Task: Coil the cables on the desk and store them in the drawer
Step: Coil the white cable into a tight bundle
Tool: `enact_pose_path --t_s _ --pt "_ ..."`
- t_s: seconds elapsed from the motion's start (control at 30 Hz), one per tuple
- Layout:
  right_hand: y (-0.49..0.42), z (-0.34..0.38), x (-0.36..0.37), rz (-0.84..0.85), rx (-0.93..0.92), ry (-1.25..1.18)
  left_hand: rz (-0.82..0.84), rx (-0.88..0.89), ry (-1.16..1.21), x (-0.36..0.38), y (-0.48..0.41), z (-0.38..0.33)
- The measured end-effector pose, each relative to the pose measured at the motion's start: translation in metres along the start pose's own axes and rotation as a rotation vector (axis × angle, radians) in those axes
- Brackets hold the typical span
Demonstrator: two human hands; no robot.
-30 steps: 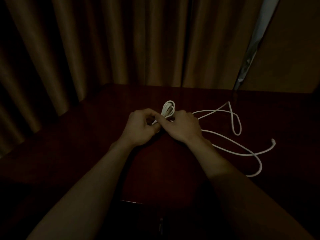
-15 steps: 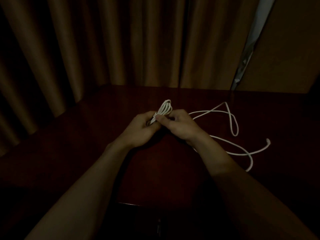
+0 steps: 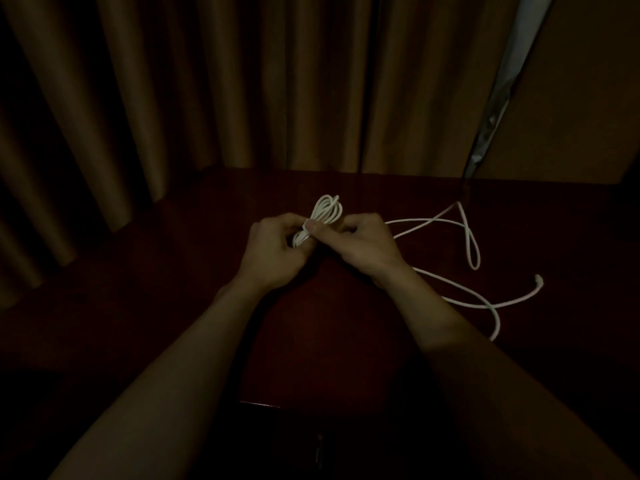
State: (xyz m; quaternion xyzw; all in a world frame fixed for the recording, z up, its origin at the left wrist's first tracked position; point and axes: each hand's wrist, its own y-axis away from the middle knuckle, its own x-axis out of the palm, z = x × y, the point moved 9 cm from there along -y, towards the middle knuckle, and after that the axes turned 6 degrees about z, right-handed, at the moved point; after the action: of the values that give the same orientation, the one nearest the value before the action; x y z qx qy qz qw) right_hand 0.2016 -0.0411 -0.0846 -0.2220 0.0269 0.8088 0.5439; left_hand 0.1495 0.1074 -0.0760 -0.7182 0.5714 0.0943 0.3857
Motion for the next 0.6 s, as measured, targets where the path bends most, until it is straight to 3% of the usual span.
enact_pose_path --t_s 0.1,0.37,0.6 --pt "0.001 0.002 0.001 -0.073 -0.026 0.103 -0.038 -0.011 0.003 -0.001 0.0 0.001" --pt "-0.002 0.001 0.007 -0.112 -0.057 -0.027 -0.088 0.021 -0.089 -0.007 0.003 -0.008" --pt "-0.006 -0.005 -0.004 -0.098 -0.044 -0.154 0.205 0.024 0.221 0.019 0.0 -0.01"
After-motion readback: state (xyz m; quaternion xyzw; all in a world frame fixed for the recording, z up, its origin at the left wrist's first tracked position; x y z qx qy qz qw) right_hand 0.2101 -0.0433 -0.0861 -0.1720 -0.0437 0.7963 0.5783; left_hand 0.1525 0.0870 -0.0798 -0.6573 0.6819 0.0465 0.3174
